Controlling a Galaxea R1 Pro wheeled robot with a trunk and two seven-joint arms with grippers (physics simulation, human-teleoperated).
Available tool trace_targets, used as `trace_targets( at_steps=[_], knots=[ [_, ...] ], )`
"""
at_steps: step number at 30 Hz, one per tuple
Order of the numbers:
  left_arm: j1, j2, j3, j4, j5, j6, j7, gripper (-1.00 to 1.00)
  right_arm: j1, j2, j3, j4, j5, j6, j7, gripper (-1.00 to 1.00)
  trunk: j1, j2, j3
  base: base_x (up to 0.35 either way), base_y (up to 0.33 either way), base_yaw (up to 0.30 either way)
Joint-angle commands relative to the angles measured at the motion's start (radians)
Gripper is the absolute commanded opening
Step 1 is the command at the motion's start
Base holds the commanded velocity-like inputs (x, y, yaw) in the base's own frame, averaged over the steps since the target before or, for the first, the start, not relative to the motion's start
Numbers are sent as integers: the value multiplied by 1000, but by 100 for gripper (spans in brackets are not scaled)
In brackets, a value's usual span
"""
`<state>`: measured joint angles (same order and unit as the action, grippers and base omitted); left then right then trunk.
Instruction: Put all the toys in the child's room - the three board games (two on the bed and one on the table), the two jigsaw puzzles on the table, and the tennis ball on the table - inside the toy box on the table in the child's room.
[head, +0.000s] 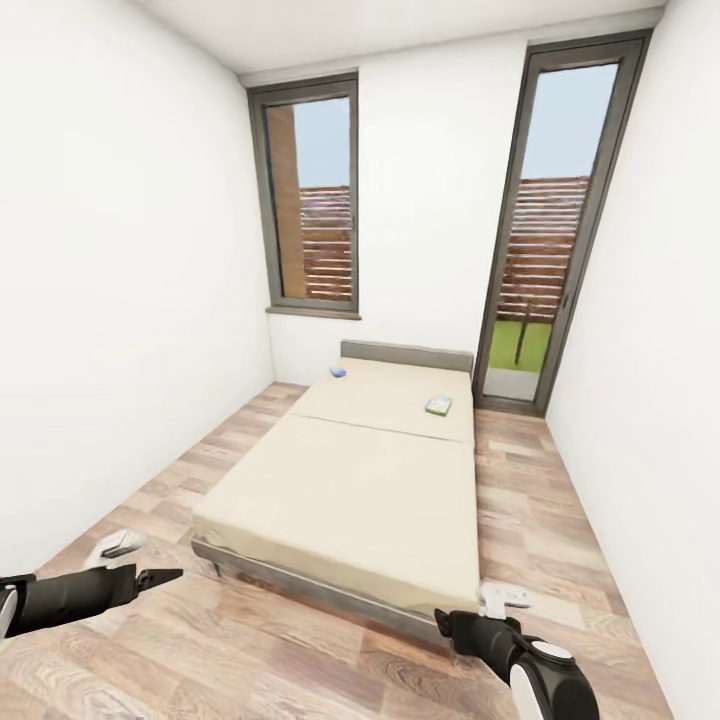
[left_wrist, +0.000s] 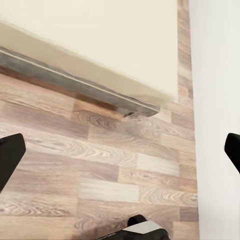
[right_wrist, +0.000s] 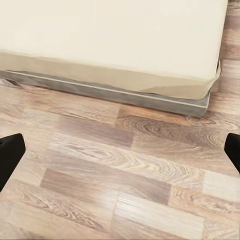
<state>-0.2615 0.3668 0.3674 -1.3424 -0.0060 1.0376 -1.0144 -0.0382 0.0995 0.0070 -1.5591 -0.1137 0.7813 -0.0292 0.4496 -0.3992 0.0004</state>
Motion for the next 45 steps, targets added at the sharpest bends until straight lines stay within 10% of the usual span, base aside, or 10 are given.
trace_targets(
  at_steps=[1, 45],
  knots=[
    [-1, 0, 1, 0, -1, 8, -4, 100, 0, 0, 0, -1, -7, 4, -3, 100, 0, -1, 0, 0, 0, 290],
    [-1, -1, -1, 0, -1, 7, -4, 100, 0, 18, 33, -1, -6, 6, -5, 100, 0, -1, 0, 0, 0, 290]
  ],
)
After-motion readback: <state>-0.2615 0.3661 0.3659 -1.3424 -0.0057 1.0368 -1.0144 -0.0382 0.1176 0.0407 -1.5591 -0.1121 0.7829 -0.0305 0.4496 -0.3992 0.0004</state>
